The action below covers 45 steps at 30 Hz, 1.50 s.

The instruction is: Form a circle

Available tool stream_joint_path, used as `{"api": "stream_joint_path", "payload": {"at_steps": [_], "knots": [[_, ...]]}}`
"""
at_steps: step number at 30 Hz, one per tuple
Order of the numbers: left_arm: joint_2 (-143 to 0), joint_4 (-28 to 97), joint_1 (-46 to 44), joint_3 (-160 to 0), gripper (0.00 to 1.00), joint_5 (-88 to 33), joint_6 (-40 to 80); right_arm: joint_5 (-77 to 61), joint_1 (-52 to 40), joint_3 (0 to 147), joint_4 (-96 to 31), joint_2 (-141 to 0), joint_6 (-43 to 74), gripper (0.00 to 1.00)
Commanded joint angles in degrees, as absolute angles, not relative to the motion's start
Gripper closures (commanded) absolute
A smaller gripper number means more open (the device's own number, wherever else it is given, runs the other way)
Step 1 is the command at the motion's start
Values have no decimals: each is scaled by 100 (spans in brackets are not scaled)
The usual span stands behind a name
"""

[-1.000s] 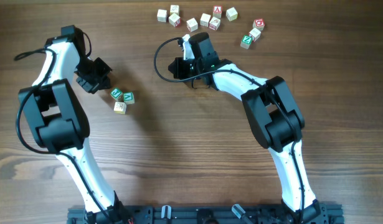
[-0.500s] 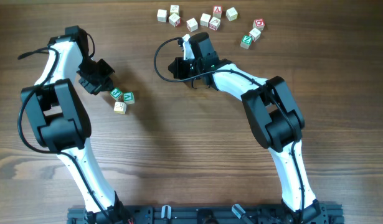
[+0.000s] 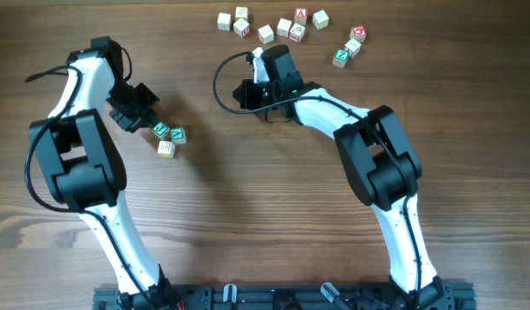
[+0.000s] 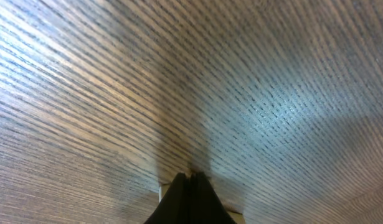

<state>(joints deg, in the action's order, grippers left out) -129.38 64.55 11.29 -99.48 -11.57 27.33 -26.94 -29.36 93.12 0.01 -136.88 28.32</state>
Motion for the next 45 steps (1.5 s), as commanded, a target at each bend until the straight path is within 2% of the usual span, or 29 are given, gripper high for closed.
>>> {"api": "stream_joint_path", "payload": {"at_steps": [1,12,19,23,40,45], "knots": [[-12997,6504,1092,-9924,96,-1105,2724,-2681,-2956,9297,16,-13834,2869,95],[-12997,6403,1092,-9924,96,-1103,2724,-2683,-2956,9297,14,-13834,2873,96],[-12997,5575,1092,-9924,96,-1111,2740,-2681,-2956,9297,14,-13834,2873,96],[-12997,5277,1070,-9924,95,-1719,2744,-2679,-2956,9297,14,-13834,2871,96],[-12997,5339,668,-9924,96,-1859,2722,-2661,-2971,9297,16,-13834,2875,96],[-12997,5247,792,-9924,96,-1531,2727,-3299,-3076,9297,19,-13834,2998,96]]}}
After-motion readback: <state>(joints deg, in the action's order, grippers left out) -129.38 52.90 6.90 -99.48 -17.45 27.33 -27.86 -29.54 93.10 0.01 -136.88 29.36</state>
